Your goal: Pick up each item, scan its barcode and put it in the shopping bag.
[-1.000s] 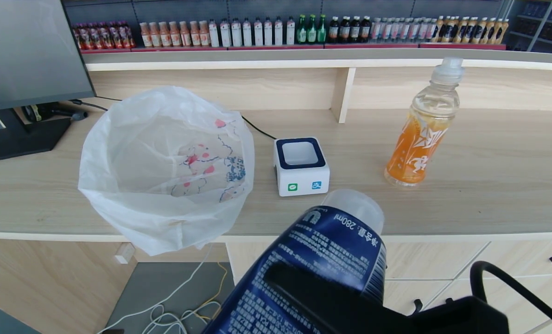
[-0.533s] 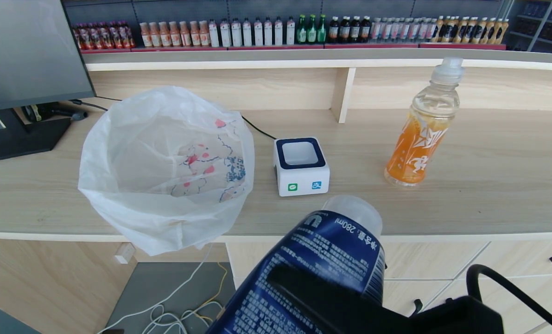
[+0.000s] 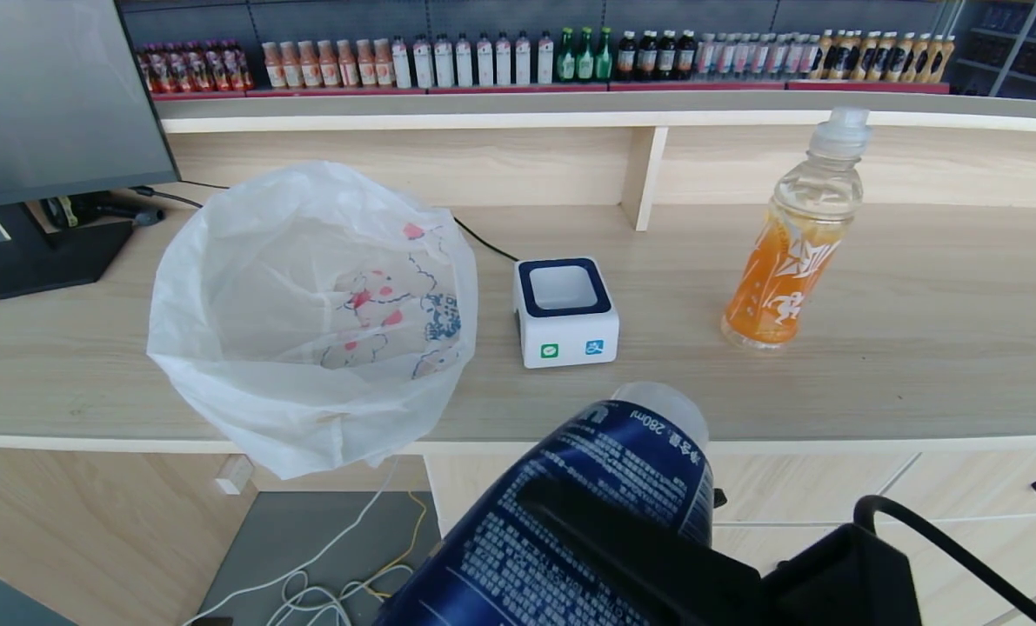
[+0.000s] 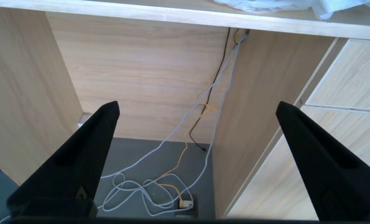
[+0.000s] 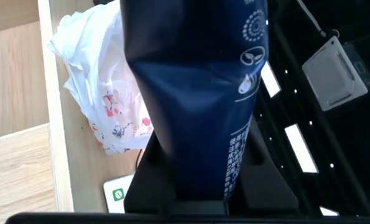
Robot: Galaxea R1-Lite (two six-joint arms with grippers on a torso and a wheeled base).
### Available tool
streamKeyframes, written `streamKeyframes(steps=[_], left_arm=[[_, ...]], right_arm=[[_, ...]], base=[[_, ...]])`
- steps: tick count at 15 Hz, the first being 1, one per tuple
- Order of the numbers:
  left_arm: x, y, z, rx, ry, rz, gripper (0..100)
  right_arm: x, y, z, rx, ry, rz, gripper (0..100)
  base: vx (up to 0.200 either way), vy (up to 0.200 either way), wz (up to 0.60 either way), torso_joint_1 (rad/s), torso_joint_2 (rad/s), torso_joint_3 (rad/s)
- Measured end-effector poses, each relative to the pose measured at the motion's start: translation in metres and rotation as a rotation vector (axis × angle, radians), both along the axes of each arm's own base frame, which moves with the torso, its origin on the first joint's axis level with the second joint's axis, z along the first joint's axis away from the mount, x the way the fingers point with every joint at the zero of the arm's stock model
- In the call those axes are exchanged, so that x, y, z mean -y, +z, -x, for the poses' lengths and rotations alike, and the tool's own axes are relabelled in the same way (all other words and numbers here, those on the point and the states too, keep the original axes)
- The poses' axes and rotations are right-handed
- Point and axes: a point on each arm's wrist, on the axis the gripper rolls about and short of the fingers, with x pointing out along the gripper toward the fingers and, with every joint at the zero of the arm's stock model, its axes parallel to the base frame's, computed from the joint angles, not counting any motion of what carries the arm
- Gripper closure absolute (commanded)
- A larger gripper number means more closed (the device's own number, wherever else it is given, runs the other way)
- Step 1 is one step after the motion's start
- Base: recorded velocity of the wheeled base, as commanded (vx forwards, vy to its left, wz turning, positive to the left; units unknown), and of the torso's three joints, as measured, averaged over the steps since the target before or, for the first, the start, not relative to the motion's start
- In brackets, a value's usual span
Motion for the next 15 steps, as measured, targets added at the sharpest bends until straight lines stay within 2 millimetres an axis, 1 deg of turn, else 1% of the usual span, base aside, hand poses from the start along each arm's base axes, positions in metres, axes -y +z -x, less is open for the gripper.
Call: streamKeyframes(steps=[5, 7, 9, 12, 15], left_arm=[[0.0, 0.0, 0.0, 0.0, 0.0, 0.0, 0], [0.0, 0.0, 0.0, 0.0, 0.001, 0.0, 0], [0.0, 0.0, 0.0, 0.0, 0.0, 0.0, 0], [0.0, 0.0, 0.0, 0.0, 0.0, 0.0, 0], [0.0, 0.0, 0.0, 0.0, 0.0, 0.0, 0]], right_arm=[[0.002, -0.002, -0.001, -0.334, 0.083, -0.204, 100], [0.008, -0.006, -0.001, -0.47, 0.124, -0.274, 100], [0.016, -0.008, -0.005, -0.527, 0.126, -0.309, 100], [0.023, -0.01, -0.007, -0.613, 0.143, -0.365, 100], [0.034, -0.021, -0.008, -0.78, 0.166, -0.434, 100]], base=[[0.0, 0.0, 0.0, 0.0, 0.0, 0.0], [0.0, 0.0, 0.0, 0.0, 0.0, 0.0], [0.0, 0.0, 0.0, 0.0, 0.0, 0.0], [0.0, 0.0, 0.0, 0.0, 0.0, 0.0], [0.0, 0.0, 0.0, 0.0, 0.0, 0.0]])
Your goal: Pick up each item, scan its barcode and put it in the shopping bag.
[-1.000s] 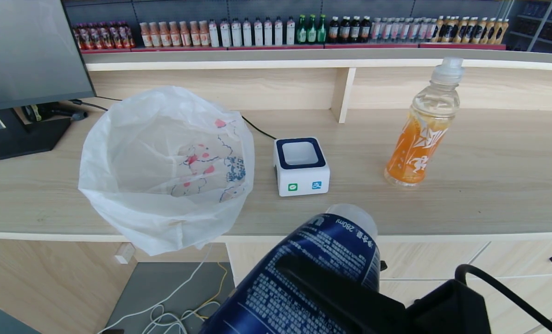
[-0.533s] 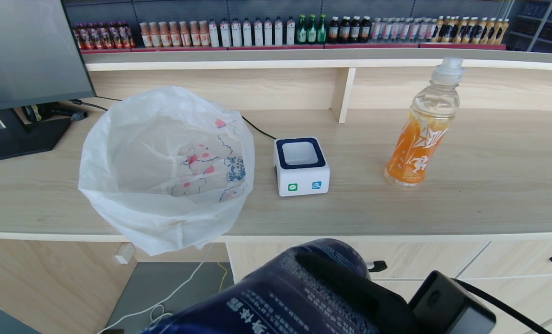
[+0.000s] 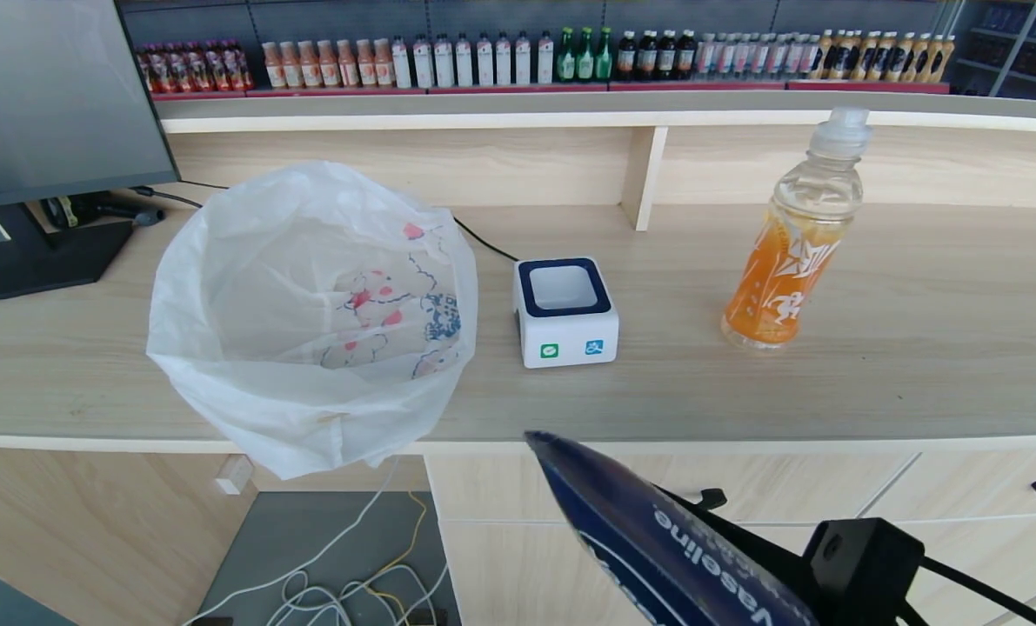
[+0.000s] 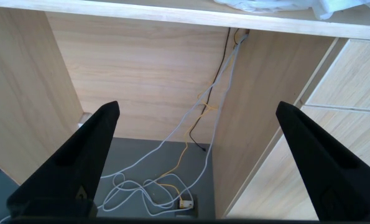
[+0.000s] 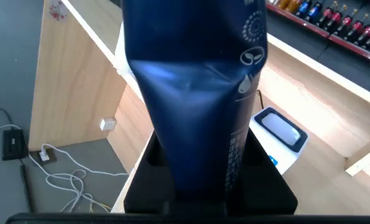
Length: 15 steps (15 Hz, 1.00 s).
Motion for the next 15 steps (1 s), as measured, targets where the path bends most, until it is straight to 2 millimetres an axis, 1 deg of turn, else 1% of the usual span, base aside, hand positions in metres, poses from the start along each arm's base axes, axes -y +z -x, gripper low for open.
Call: streamKeyframes(steps=[2, 4, 6, 8, 10, 11, 15], left_arm=[[0.0, 0.0, 0.0, 0.0, 0.0, 0.0, 0], [0.0, 0.0, 0.0, 0.0, 0.0, 0.0, 0], [0.0, 0.0, 0.0, 0.0, 0.0, 0.0, 0], [0.0, 0.0, 0.0, 0.0, 0.0, 0.0, 0], [0.0, 0.0, 0.0, 0.0, 0.0, 0.0, 0], [0.0, 0.0, 0.0, 0.0, 0.0, 0.0, 0], [0.0, 0.0, 0.0, 0.0, 0.0, 0.0, 0]], right_arm=[[0.006, -0.003, -0.001, -0.086, 0.021, -0.053, 100], [0.009, -0.001, -0.007, -0.152, 0.012, -0.118, 100], [0.008, 0.012, -0.02, -0.177, -0.02, -0.222, 100], [0.009, 0.022, -0.041, -0.213, -0.062, -0.332, 100], [0.012, 0.023, -0.059, -0.261, -0.076, -0.397, 100], [0.012, 0.022, -0.065, -0.289, -0.081, -0.428, 100], [0.013, 0.021, -0.08, -0.345, -0.089, -0.491, 100]], base=[[0.0, 0.0, 0.0, 0.0, 0.0, 0.0], [0.0, 0.0, 0.0, 0.0, 0.0, 0.0], [0.0, 0.0, 0.0, 0.0, 0.0, 0.0], [0.0, 0.0, 0.0, 0.0, 0.0, 0.0], [0.0, 0.0, 0.0, 0.0, 0.0, 0.0], [0.0, 0.0, 0.0, 0.0, 0.0, 0.0], [0.0, 0.0, 0.0, 0.0, 0.0, 0.0]])
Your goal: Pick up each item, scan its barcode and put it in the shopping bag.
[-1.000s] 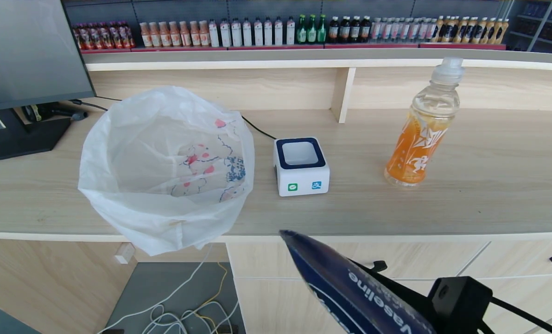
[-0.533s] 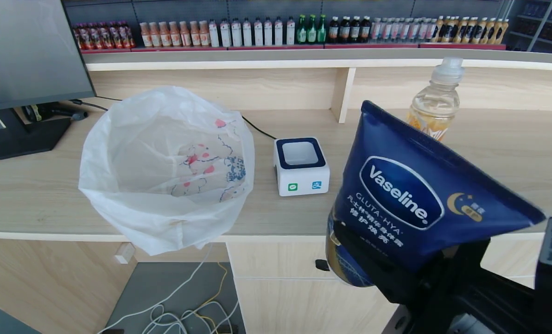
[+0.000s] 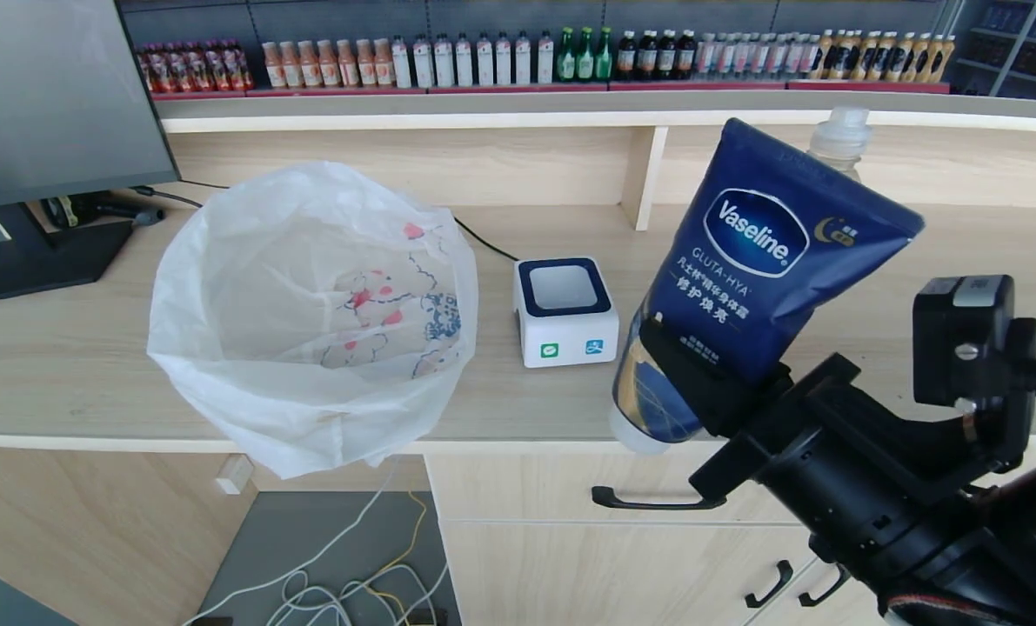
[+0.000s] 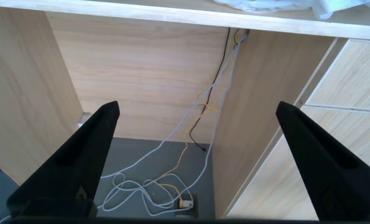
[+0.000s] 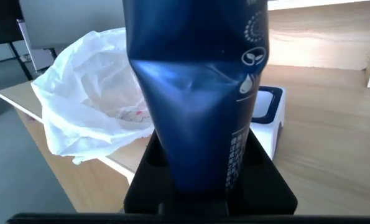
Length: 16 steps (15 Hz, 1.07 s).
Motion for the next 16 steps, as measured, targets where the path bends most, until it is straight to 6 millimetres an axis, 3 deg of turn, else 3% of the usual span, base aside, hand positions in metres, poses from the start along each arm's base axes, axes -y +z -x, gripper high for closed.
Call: streamKeyframes(steps=[4, 8, 11, 16], left_arm=[[0.0, 0.0, 0.0, 0.0, 0.0, 0.0, 0], [0.0, 0.0, 0.0, 0.0, 0.0, 0.001, 0], [0.0, 0.0, 0.0, 0.0, 0.0, 0.0, 0], [0.0, 0.0, 0.0, 0.0, -0.001, 0.002, 0]], right_arm=[[0.009, 0.001, -0.025, -0.008, -0.041, -0.031, 100], [0.006, 0.025, -0.051, 0.071, -0.083, -0.107, 100], [0.003, 0.023, -0.057, 0.069, -0.09, -0.103, 100], [0.006, 0.021, -0.059, 0.058, -0.103, -0.1, 100]], base=[[0.0, 0.0, 0.0, 0.0, 0.0, 0.0], [0.0, 0.0, 0.0, 0.0, 0.0, 0.0], [0.0, 0.0, 0.0, 0.0, 0.0, 0.0], [0.0, 0.2, 0.0, 0.003, 0.0, -0.001]])
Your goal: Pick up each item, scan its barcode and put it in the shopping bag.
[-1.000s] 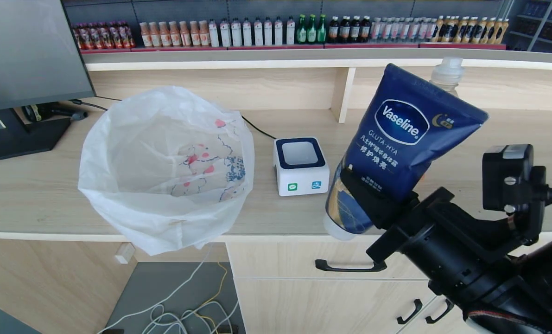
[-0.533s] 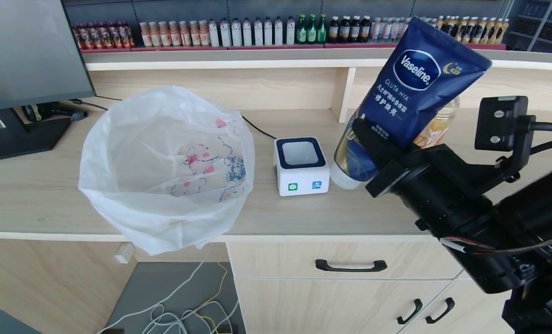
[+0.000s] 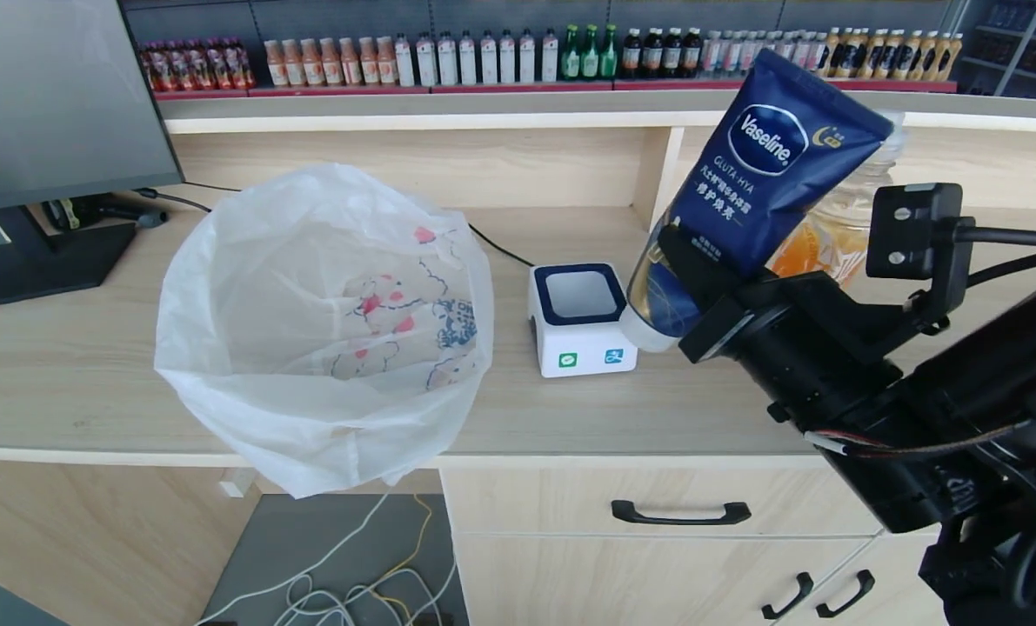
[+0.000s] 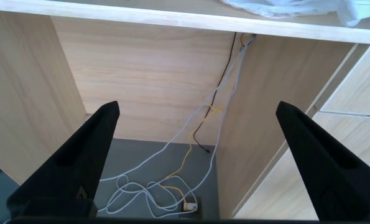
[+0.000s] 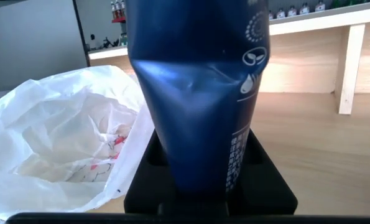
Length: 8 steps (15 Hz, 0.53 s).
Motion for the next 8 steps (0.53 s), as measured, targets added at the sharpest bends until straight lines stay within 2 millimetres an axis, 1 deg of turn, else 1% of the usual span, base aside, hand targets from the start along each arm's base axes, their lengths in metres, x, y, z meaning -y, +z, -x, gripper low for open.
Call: streamKeyframes(steps=[5, 8], left_arm=[[0.0, 0.0, 0.0, 0.0, 0.002, 0.003, 0], [0.0, 0.0, 0.0, 0.0, 0.0, -0.002, 0]], right_arm=[[0.0017, -0.0002, 0.0029, 0.001, 0.003, 0.002, 100], [0.0019, 0.0003, 0.0036, 0.002, 0.005, 0.001, 100]], base=[[0.0, 0.2, 0.0, 0.007, 0.0, 0.001], [0.0, 0.0, 0.0, 0.0, 0.0, 0.0]])
